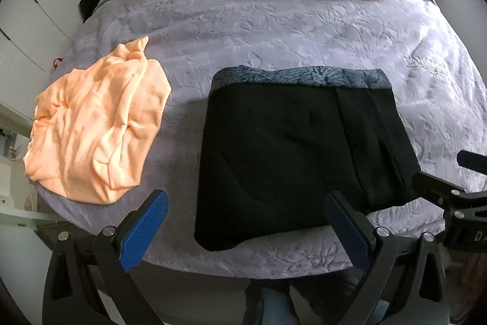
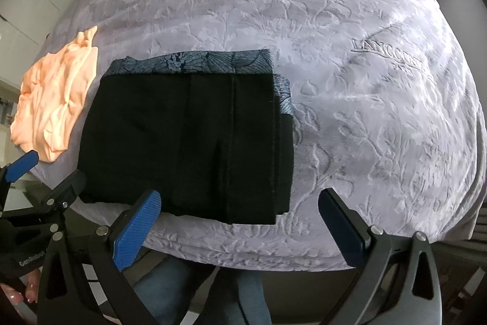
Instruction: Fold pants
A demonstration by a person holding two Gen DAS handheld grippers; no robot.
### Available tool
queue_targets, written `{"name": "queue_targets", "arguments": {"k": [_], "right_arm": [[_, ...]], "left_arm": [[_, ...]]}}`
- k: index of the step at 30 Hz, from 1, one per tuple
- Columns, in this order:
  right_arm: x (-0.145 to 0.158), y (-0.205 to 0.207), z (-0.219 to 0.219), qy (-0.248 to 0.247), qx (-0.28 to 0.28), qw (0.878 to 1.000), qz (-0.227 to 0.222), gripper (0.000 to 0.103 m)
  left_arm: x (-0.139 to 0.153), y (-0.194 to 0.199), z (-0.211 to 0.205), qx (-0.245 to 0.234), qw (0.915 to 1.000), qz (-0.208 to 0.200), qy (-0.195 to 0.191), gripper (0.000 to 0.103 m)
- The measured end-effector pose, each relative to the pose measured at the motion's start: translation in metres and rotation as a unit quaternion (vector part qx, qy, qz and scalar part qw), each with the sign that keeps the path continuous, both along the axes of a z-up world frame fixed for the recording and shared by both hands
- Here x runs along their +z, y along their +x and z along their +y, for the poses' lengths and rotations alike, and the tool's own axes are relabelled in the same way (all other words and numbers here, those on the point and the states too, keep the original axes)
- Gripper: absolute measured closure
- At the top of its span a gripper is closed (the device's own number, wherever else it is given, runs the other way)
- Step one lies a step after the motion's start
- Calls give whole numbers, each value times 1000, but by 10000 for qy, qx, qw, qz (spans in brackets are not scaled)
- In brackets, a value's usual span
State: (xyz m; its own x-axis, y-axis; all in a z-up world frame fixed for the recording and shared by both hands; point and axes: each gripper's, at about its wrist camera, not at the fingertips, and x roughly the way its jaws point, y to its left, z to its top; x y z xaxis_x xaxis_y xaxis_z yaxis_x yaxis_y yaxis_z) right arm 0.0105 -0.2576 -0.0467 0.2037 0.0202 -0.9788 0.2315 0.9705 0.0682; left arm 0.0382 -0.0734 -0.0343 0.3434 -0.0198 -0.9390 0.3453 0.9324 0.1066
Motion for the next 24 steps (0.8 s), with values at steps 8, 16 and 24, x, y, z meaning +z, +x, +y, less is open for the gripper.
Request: {"name": "queue_targets", "arguments": {"k": [8,16,24], "right_arm": [[0,-1,-10,34,97,9999,65,0],[1,-2,-13,70,118,9999,55,0],[0,-1,-15,67,119,9999,55,0]], "left_arm": [[4,-5,-9,128,9999,-23,108,0],[6,-6,-11,225,9997,17,105,0],[5,-5,-14,233,9997,45,104,0]]}}
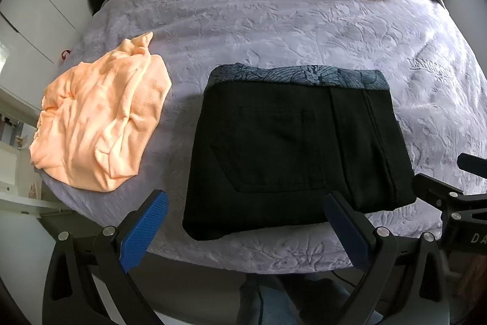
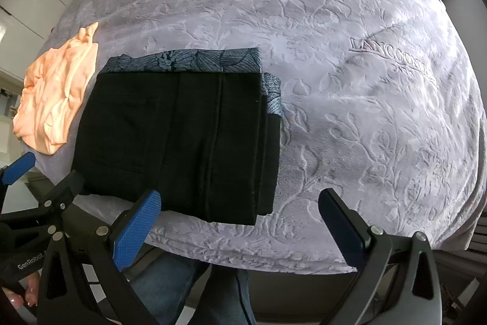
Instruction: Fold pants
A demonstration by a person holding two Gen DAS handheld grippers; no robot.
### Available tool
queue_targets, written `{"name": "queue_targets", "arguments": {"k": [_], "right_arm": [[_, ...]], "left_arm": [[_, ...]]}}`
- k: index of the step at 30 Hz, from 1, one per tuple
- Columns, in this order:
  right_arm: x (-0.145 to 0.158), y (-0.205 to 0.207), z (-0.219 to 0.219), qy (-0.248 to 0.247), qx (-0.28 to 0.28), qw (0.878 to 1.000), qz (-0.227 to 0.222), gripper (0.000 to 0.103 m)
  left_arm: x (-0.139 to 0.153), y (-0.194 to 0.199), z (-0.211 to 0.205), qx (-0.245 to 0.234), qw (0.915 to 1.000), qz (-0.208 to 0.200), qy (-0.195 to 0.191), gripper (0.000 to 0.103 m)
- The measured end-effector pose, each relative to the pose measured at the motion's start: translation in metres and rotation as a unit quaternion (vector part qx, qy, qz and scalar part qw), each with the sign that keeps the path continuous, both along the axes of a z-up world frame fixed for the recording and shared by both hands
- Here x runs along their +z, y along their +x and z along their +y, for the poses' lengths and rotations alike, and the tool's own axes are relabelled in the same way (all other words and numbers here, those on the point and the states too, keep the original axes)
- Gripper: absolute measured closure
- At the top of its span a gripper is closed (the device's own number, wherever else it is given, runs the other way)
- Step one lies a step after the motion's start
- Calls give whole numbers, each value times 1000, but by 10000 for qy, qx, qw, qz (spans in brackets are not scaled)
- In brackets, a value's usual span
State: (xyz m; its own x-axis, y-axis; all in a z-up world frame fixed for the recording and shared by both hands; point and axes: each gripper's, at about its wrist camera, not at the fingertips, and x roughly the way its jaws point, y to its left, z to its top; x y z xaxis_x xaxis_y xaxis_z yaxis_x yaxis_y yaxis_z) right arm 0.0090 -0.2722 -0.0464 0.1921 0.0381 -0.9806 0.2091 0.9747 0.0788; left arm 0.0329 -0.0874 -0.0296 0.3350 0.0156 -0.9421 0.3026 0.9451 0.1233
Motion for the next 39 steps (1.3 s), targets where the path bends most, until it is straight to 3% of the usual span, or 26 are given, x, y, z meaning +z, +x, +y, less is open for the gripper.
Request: {"name": "queue_targets", "arguments": {"k": [24,39], "right_arm": [[-4,3,-1,8,52,10000,40,0],[-6,4,-2,18,84,9999,78,0]], "left_arm": [[0,4,-1,-33,10000,-8,-21,0],[3,3,-2,-3,9997,-19,-227,0]]}}
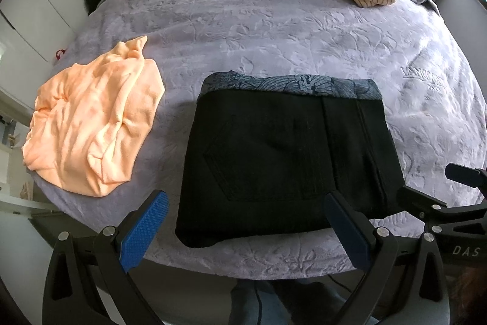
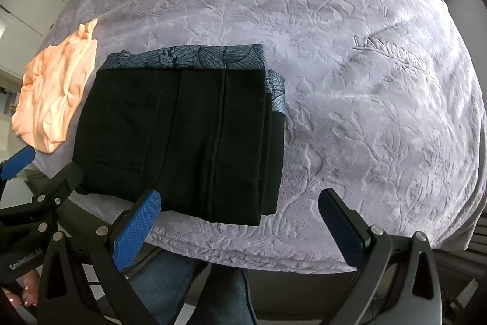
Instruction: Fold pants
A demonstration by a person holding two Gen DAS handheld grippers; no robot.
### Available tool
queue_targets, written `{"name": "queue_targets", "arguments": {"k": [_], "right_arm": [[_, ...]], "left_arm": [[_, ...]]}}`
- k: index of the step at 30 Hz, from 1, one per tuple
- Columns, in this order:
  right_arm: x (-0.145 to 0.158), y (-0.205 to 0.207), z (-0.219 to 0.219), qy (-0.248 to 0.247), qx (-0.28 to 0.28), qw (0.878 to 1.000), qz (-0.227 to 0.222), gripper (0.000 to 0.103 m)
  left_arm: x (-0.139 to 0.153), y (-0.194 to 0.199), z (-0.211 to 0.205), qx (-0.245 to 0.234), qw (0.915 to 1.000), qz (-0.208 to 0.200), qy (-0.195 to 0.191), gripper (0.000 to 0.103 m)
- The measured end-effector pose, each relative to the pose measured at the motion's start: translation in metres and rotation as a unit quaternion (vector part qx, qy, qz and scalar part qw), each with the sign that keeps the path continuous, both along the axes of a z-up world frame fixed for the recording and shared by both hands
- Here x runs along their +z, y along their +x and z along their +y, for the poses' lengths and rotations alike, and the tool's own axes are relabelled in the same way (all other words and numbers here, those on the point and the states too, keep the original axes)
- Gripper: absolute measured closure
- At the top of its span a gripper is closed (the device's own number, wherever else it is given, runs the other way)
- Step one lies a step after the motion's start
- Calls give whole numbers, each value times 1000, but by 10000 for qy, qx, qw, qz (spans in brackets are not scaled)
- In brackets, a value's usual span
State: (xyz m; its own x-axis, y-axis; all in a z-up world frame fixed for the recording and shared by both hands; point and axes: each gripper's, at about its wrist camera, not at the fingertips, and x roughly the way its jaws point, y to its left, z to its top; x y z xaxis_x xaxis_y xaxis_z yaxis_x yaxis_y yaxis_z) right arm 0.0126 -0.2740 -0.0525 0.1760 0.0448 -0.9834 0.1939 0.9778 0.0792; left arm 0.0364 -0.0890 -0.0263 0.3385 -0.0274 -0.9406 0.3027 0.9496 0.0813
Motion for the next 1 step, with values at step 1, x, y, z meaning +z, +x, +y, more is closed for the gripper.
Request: {"name": "queue_targets", "arguments": {"k": [1], "right_arm": [[0,0,0,3,2,10000,-2,0]], "left_arm": [[0,0,0,7,10000,-4,36,0]]}}
